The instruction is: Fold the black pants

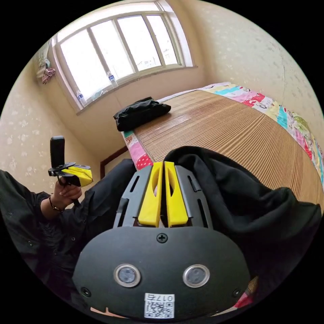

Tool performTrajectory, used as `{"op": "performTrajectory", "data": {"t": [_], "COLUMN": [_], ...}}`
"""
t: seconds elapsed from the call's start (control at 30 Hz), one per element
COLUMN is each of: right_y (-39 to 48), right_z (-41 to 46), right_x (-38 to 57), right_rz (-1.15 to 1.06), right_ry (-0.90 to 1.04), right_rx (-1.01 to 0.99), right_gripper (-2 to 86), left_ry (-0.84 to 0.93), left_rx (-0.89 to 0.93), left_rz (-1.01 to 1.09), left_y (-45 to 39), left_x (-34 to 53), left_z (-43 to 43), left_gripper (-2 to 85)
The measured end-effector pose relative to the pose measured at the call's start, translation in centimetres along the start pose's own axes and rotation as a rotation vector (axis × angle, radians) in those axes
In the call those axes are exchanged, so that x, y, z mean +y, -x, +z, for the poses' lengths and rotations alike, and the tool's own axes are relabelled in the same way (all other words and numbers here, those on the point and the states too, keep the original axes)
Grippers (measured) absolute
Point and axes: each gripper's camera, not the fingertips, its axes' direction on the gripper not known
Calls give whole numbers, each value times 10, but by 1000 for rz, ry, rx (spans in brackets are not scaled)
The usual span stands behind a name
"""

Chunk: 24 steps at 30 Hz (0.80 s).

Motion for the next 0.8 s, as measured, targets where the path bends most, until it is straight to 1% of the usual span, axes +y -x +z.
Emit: {"op": "performTrajectory", "data": {"t": [0.07,0.13,0.2,0.23,0.3,0.33,0.4,0.47,0.5,0.57,0.63,0.7,0.73,0.8], "right_y": [-1,-9,-29,-34,-55,-59,-76,-97,-113,-129,-137,-136,-134,-110], "right_z": [-10,-36,-89,-103,-158,-170,-205,-209,-206,-198,-193,-197,-200,-228], "right_x": [30,64,116,129,182,194,228,236,235,231,223,213,211,197], "right_rz": [62,157,338,383,583,628,770,812,818,802,815,832,826,681], "right_ry": [-7,-37,-130,-153,-253,-278,-323,-275,-234,-236,-243,-282,-299,-444], "right_rx": [-23,27,138,162,299,341,501,539,507,465,476,516,501,321], "right_gripper": [36,51,66,69,80,84,94,99,100,100,98,74,60,35], "left_ry": [26,47,64,74,91,103,125,156,164,193,208,213,218,236], "left_rx": [-30,-30,-9,9,36,59,97,146,156,194,214,215,204,168], "left_rz": [-25,-45,-61,-66,-64,-51,-23,31,45,94,119,135,144,155], "left_y": [20,36,52,60,69,72,71,62,59,47,41,38,38,40], "left_x": [11,19,23,24,21,17,9,-1,-3,-8,-8,-6,-4,0], "left_z": [-5,-4,0,6,19,30,49,75,81,101,110,112,113,113], "left_gripper": [-9,-8,-5,-1,11,24,37,43,44,48,50,51,51,52]}}
